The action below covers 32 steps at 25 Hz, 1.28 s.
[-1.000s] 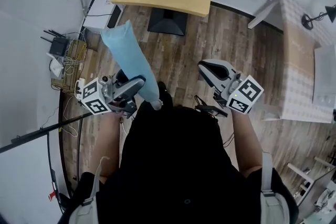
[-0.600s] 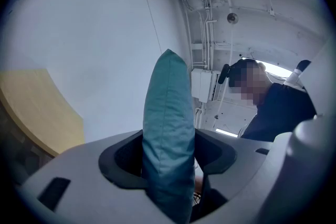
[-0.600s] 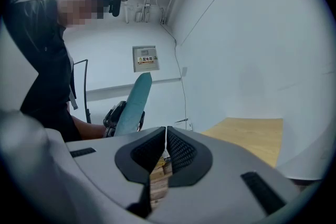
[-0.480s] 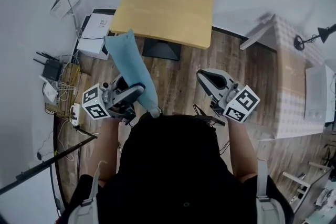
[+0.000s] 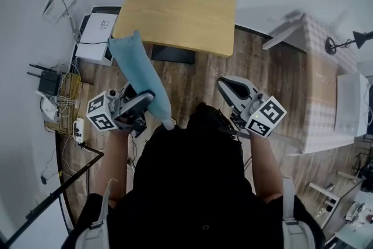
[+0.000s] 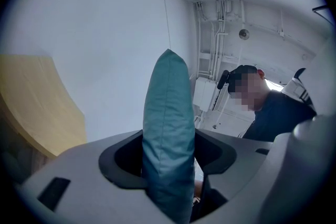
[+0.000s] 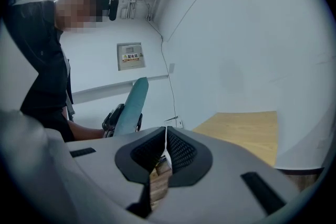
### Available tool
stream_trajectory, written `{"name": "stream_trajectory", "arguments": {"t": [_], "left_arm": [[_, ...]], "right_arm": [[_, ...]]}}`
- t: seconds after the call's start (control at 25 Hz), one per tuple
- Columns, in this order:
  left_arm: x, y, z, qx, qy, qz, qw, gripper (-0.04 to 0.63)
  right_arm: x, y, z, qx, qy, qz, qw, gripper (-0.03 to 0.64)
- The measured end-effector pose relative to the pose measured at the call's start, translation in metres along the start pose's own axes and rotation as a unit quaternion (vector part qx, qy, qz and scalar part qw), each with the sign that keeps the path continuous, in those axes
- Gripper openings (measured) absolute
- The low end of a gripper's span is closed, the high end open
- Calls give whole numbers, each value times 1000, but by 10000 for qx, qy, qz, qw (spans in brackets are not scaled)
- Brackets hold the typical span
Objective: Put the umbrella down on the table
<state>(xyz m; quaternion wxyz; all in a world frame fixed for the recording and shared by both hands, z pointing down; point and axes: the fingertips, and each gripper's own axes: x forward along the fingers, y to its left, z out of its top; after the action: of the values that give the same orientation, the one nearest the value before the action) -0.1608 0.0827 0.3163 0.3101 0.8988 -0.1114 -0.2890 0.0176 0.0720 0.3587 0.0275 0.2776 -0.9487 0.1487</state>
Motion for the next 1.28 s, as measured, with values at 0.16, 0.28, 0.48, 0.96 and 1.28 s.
{"name": "stream_trajectory", "arguments": {"t": [0.16,0.28,0.48,0.96,1.28], "left_arm": [[7,21,5,-51,-135,180,9997,278],[17,34,12,21,-273,359,9990,278],[48,61,33,193,-377,597,9973,278],[93,59,66,673,-537,888,9923,278],[144,102,70,725,-651,1086,9893,278]], "right_arm": [[15,-19,3,50,26,208,9998,21],[25,-41,6,59,41,397,9992,21],[44,-89,31,-41,-55,744,9972,21],[50,-127,70,-262,-103,1315,9909,21],[56,-205,76,-157,-129,1609,9868,21]]}}
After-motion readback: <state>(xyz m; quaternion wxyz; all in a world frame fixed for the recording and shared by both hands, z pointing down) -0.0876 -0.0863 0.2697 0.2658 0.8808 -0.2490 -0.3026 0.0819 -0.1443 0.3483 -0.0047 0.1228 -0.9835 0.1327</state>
